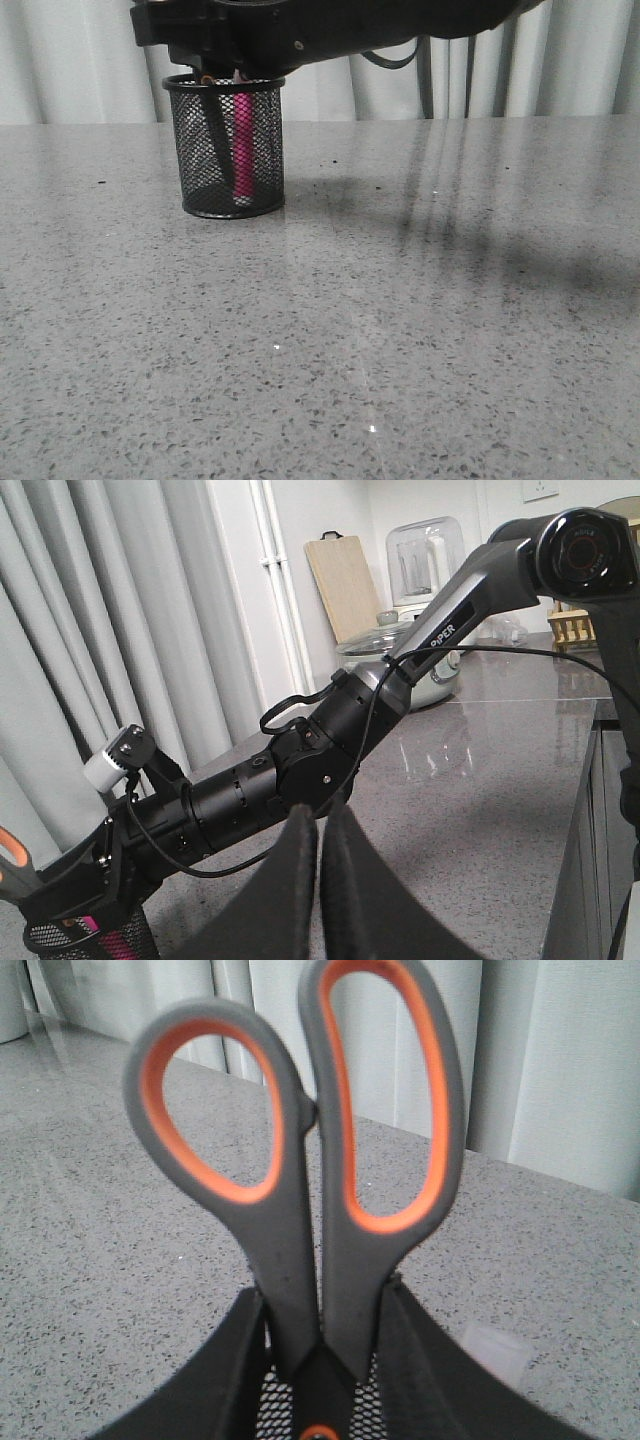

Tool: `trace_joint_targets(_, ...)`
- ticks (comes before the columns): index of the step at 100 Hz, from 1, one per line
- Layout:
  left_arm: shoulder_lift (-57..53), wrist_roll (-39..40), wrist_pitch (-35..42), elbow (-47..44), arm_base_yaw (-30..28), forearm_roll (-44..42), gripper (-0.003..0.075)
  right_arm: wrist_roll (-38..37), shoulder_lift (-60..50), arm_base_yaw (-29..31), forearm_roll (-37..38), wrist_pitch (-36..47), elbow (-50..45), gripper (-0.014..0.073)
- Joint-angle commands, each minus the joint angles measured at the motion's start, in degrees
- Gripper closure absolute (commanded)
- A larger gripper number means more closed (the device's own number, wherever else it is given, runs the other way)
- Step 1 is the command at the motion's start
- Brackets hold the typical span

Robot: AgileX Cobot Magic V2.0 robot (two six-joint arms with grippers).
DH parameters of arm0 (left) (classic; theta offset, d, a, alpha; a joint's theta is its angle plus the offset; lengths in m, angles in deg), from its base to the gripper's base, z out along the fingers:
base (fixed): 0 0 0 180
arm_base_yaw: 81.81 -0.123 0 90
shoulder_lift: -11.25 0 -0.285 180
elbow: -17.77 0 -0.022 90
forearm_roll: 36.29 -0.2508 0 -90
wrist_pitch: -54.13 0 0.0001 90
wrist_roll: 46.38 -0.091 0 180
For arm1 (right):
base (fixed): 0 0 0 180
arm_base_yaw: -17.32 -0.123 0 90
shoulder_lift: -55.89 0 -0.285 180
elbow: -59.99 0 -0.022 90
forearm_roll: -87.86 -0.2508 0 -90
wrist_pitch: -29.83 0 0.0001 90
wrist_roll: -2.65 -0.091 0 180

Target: Put pen and scissors into bin

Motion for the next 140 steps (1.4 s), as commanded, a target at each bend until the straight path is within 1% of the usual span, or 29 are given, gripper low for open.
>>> trace_joint_targets(1,1.40,0.44,2.23,1.64,0.46,2.60,0.0739,0.04,-2.73,0.41,-0.33,4.84,1.58,0.0359)
trace_joint_targets(11,1.40,0.44,2.23,1.64,0.46,2.60,0.0739,0.04,-3.38,0.41,-0.33,5.42,1.58,0.0220)
trace_joint_targets(18,1.40,0.44,2.23,1.64,0.46,2.37,0.0739,0.04,-4.04,0.41,-0.33,5.84,1.58,0.0169)
trace_joint_targets(34,1.40,0.44,2.23,1.64,0.46,1.14,0.0739,0.04,-6.53,0.41,-0.33,5.84,1.58,0.0160)
trace_joint_targets(48,1.40,0.44,2.84,1.64,0.46,1.15,0.0739,0.04,-10.95,0.41,-0.33,4.72,1.58,0.0163)
trace_joint_targets(55,1.40,0.44,4.52,1.64,0.46,1.15,0.0739,0.04,-14.51,0.30,-0.33,1.79,1.58,0.0214)
trace_joint_targets(59,1.40,0.44,6.34,1.64,0.46,0.69,0.0739,0.04,-16.94,0.19,-0.33,-0.86,1.58,0.0285)
trace_joint_targets(60,1.40,0.44,6.68,1.64,0.46,0.56,0.0739,0.04,-17.36,0.21,-0.33,-1.37,1.58,0.0315)
trace_joint_targets(62,1.40,0.44,7.70,1.64,0.46,0.23,0.0739,0.04,-18.66,0.21,-0.33,-2.96,1.58,0.0348)
trace_joint_targets(66,1.40,0.44,10.19,1.38,0.46,-0.49,0.0739,0.04,-21.46,0.21,-0.33,-6.57,1.58,0.0458)
trace_joint_targets(67,1.40,0.44,10.60,1.38,0.46,-0.63,0.0739,0.04,-21.93,0.21,-0.33,-7.26,1.58,0.0497)
trace_joint_targets(69,1.40,0.44,11.92,1.07,0.46,-0.87,0.0739,0.04,-23.34,0.21,-0.06,-9.29,1.58,0.0537)
trace_joint_targets(73,1.40,0.44,14.60,0.38,0.35,-1.31,0.0739,0.04,-26.77,0.21,2.10,-13.22,1.58,0.0671)
trace_joint_targets(82,1.40,0.48,20.37,-1.38,0.35,-1.31,0.0739,0.15,-32.67,0.21,8.40,-20.57,1.44,0.0662)
trace_joint_targets(87,1.40,0.57,24.19,-2.57,0.35,-0.74,0.0739,0.15,-36.29,0.21,12.14,-23.02,0.53,0.0662)
trace_joint_targets(93,1.40,0.57,28.39,-4.25,0.35,1.52,0.0739,0.15,-41.46,0.21,13.77,-24.78,-1.92,0.0662)
trace_joint_targets(101,1.40,0.57,34.87,-6.39,0.35,6.97,0.0739,0.15,-48.45,0.21,14.77,-26.73,-6.85,0.0662)
trace_joint_targets(111,1.40,0.57,40.06,-9.10,0.35,11.92,0.0739,0.15,-57.86,0.21,14.77,-28.73,-16.10,0.0662)
trace_joint_targets(119,1.40,0.57,40.52,-11.06,0.35,13.41,0.0739,0.15,-65.85,0.43,14.90,-29.59,-23.51,0.0662)
trace_joint_targets(129,1.40,0.57,38.79,-13.04,0.35,15.59,0.0739,0.15,-74.41,0.52,14.90,-29.69,-32.24,0.0662)
trace_joint_targets(140,1.40,0.57,36.98,-14.24,0.35,16.75,0.0739,0.15,-80.92,0.52,14.90,-29.74,-38.28,0.0662)
